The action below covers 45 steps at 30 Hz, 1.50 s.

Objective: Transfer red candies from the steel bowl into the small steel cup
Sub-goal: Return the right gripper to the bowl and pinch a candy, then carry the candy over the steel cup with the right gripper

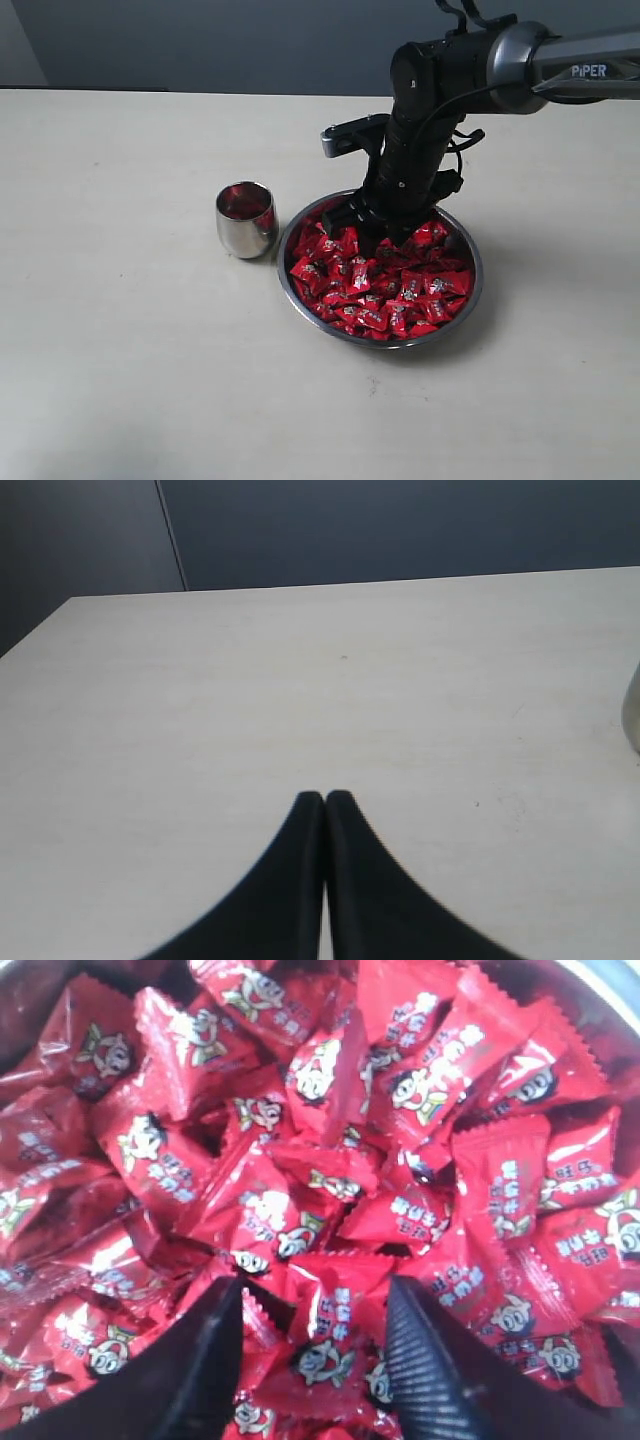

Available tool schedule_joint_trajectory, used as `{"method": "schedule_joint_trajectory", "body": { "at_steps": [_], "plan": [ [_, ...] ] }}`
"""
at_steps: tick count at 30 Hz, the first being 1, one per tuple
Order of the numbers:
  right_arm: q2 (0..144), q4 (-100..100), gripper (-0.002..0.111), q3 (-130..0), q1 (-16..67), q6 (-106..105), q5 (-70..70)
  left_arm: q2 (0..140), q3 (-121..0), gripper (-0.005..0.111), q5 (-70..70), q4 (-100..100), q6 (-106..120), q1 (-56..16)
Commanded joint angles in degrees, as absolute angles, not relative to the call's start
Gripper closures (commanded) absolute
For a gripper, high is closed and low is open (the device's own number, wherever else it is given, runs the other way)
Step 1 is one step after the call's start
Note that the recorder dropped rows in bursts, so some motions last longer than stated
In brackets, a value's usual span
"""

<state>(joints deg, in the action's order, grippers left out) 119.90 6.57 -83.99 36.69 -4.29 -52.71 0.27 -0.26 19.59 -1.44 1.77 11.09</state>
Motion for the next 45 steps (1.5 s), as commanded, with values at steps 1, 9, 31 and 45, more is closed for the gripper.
{"method": "schedule_joint_trajectory", "body": {
  "at_steps": [1, 9, 31, 45],
  "plan": [
    [119.8, 5.9, 0.064, -84.4, 36.7, -4.4, -52.6, 0.0, 0.0, 0.106, 19.1, -1.6, 1.7, 10.7],
    [122.4, 6.0, 0.064, -84.4, 36.7, -4.4, -53.6, 0.0, 0.0, 0.106, 19.1, -1.6, 1.7, 10.7],
    [121.0, 3.0, 0.109, -89.8, 36.7, -4.3, -58.8, 0.0, 0.0, 0.106, 19.1, -1.6, 1.7, 10.7],
    [114.5, 10.5, 0.109, -95.7, 36.7, -5.6, -53.6, 0.0, 0.0, 0.106, 19.1, -1.6, 1.7, 10.7]
  ]
}}
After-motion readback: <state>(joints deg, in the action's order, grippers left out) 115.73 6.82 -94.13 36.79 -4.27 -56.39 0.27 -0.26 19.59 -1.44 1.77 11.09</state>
